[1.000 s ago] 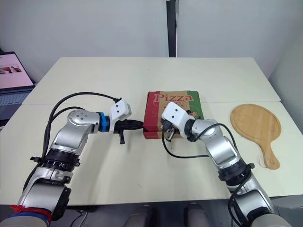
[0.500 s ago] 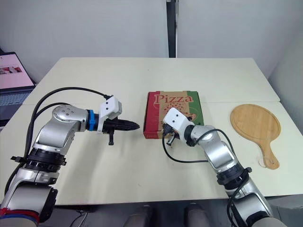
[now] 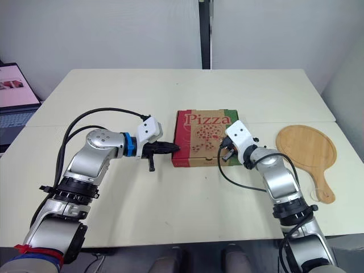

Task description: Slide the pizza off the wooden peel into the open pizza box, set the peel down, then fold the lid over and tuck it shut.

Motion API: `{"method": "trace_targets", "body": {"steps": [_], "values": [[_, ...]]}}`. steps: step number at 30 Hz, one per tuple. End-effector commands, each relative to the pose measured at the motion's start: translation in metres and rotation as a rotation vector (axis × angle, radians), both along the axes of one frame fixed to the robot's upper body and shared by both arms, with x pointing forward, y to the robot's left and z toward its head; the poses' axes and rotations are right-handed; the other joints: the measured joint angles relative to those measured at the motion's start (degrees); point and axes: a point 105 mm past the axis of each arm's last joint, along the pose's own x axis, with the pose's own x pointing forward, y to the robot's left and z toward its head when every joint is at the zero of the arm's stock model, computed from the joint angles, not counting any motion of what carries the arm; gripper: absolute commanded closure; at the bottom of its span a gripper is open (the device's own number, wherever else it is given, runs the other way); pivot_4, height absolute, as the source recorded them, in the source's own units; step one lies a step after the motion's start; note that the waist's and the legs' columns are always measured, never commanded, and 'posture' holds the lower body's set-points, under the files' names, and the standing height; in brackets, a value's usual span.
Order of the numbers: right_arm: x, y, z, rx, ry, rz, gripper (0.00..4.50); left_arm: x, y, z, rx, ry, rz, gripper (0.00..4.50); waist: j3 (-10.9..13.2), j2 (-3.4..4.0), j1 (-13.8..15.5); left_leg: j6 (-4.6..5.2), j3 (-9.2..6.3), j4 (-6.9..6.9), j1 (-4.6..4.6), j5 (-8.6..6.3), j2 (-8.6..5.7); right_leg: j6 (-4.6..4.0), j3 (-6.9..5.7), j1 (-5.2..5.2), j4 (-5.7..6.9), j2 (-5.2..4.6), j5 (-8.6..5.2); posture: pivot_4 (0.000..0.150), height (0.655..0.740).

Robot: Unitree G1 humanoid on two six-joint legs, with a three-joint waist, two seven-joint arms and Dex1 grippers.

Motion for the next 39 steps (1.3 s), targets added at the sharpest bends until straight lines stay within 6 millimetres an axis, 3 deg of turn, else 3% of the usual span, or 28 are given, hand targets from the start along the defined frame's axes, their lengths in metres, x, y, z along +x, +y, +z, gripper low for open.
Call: {"method": "trace_targets", "body": {"steps": [1,4,8,13,16,19,21,25,31,39], "values": [[-0.008,-0.002,-0.032,-0.020,0.104,-0.005,4.48,0.001,-0.002,0.007,0.004,-0.037,-0.006,4.50,-0.01,-0.01,0.01,0.00,0.00,0.00,0.00,0.00,0.00,0.00,0.00,0.01,-0.01,0.00,0.00,0.150,0.7400],[-0.005,0.000,-0.008,0.032,-0.028,0.008,4.48,0.003,0.000,0.011,-0.018,-0.042,0.016,4.50,-0.01,-0.01,0.01,0.00,-0.05,-0.01,0.07,0.00,0.00,0.00,-0.03,0.18,-0.18,0.02,0.00,0.150,0.7400],[-0.007,-0.015,0.028,0.050,-0.192,0.000,4.48,0.009,0.013,0.019,-0.051,-0.060,0.082,4.50,0.00,0.00,0.01,0.00,-0.05,-0.02,0.04,0.00,0.01,0.00,-0.02,0.17,-0.24,0.03,0.00,0.150,0.7400],[-0.016,-0.044,0.046,0.017,-0.260,-0.040,4.48,0.019,0.034,0.025,-0.088,-0.097,0.213,4.50,0.00,0.00,0.03,0.00,-0.04,-0.02,-0.04,0.00,0.00,0.00,-0.01,0.14,-0.37,0.02,0.00,0.150,0.7400],[-0.020,-0.067,0.043,-0.029,-0.252,-0.089,4.48,0.024,0.045,0.017,-0.080,-0.111,0.303,4.50,0.00,0.00,0.06,0.00,-0.07,-0.04,-0.03,0.00,0.01,0.00,-0.03,0.16,-0.37,0.02,0.00,0.150,0.7400],[-0.021,-0.087,0.019,-0.100,-0.170,-0.142,4.48,0.023,0.043,-0.004,-0.110,-0.050,0.361,4.50,0.00,0.00,0.07,0.01,-0.04,-0.05,-0.02,0.00,0.01,0.00,0.00,0.18,-0.39,0.00,0.00,0.150,0.7400],[-0.022,-0.089,0.005,-0.123,-0.115,-0.139,4.48,0.024,0.040,-0.013,-0.133,-0.018,0.392,4.50,0.00,0.00,0.09,0.01,-0.02,-0.04,-0.02,0.00,0.01,0.00,0.01,0.18,-0.40,0.00,0.00,0.150,0.7400],[-0.021,-0.074,-0.011,-0.118,-0.065,-0.058,4.48,0.023,0.031,-0.029,-0.154,0.033,0.405,4.50,0.01,-0.01,0.02,0.01,-0.02,-0.04,-0.03,0.00,0.03,0.00,0.01,0.16,-0.41,0.01,0.00,0.150,0.7400],[-0.020,-0.054,-0.014,-0.097,-0.067,0.070,4.48,0.014,0.013,-0.032,-0.200,0.106,0.341,4.50,0.01,-0.01,0.00,0.00,0.00,-0.04,-0.04,0.00,0.03,0.00,0.01,0.16,-0.42,0.01,0.00,0.150,0.7400],[-0.042,-0.030,-0.015,-0.113,-0.069,0.298,4.48,-0.003,0.007,-0.030,-0.201,0.148,0.267,4.50,0.01,-0.01,0.03,0.00,-0.02,-0.05,-0.03,0.00,0.03,0.00,0.01,0.18,-0.45,0.00,0.00,0.150,0.7400]]}}
